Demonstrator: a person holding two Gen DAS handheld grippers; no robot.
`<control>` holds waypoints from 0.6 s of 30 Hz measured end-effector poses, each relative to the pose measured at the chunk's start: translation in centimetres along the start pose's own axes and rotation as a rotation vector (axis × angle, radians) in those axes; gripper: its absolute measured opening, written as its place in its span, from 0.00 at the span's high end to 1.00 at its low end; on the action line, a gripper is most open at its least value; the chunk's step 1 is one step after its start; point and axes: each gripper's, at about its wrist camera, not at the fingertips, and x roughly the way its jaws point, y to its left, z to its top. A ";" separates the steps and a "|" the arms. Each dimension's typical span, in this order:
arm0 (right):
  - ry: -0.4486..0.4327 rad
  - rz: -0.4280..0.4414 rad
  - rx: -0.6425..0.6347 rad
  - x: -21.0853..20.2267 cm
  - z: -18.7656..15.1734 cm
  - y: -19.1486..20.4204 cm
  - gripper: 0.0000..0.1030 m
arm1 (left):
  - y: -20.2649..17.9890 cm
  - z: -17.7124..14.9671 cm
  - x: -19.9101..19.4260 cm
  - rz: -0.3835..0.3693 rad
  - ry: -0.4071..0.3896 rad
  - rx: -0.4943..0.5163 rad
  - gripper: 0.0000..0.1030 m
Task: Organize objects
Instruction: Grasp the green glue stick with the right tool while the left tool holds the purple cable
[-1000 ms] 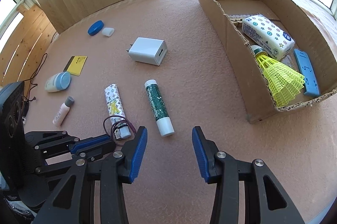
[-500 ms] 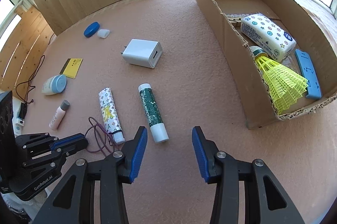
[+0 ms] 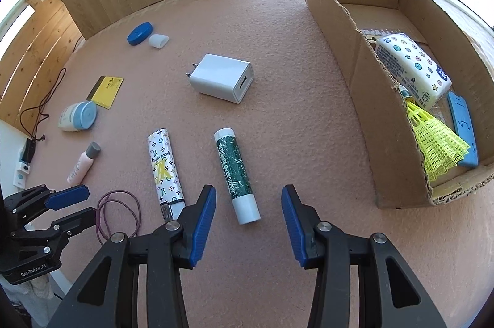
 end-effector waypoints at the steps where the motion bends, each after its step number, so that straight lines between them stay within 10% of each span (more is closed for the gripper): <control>1: 0.002 -0.002 -0.006 0.1 0.1 0.1 0.61 | 0.0 -0.2 -0.5 -0.003 -0.001 -0.003 0.58; 18: 0.017 -0.087 -0.105 1.6 1.4 2.0 0.61 | -3.4 0.6 2.0 -0.079 0.036 -0.045 0.59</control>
